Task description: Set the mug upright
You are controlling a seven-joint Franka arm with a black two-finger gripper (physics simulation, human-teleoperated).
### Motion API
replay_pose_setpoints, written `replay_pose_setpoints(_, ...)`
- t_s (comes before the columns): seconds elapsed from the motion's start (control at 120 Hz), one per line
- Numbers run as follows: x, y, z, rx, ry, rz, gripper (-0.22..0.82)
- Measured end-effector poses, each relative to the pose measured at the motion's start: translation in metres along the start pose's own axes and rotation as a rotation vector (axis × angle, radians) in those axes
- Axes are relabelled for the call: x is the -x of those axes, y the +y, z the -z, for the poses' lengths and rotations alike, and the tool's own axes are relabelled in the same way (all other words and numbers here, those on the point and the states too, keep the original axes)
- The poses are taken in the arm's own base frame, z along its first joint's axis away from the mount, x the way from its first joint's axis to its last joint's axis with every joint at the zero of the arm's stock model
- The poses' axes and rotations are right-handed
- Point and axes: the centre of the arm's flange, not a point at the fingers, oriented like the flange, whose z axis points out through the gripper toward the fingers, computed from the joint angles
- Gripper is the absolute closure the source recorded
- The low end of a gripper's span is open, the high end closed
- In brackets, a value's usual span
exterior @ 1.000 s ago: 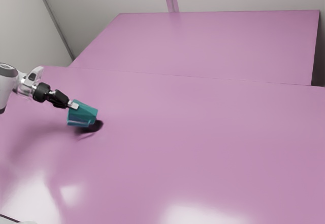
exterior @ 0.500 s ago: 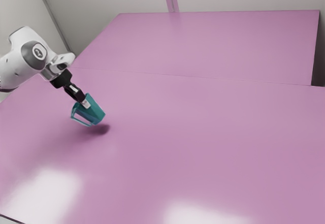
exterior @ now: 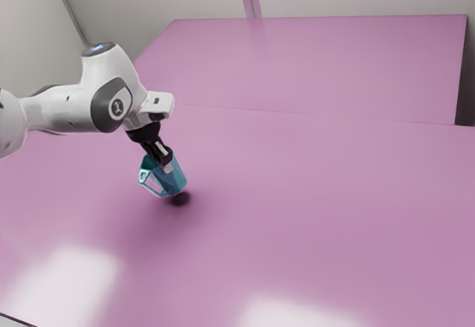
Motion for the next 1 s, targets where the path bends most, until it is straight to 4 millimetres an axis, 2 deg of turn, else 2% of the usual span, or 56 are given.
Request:
replay_pose_setpoints(0.075, 0.003, 0.006, -0.003, -0.014, -0.001, 0.033, 0.76)
replay_pose_setpoints(0.2, 0.015, -0.002, -0.009, -0.025, -0.006, 0.116, 0.76)
replay_pose_setpoints(0.267, 0.018, -0.001, -0.013, -0.027, -0.011, 0.143, 0.76)
replay_pose_setpoints(0.417, 0.015, 0.011, -0.019, -0.027, -0.014, 0.171, 0.76)
replay_pose_setpoints(0.667, 0.011, 0.01, -0.04, -0.003, -0.042, 0.207, 0.76)
replay_pose_setpoints(0.858, 0.009, 0.012, -0.042, -0.011, -0.038, 0.224, 0.36)
replay_pose_setpoints(1.0, 0.006, 0.018, -0.034, -0.03, -0.028, 0.228, 0.18)
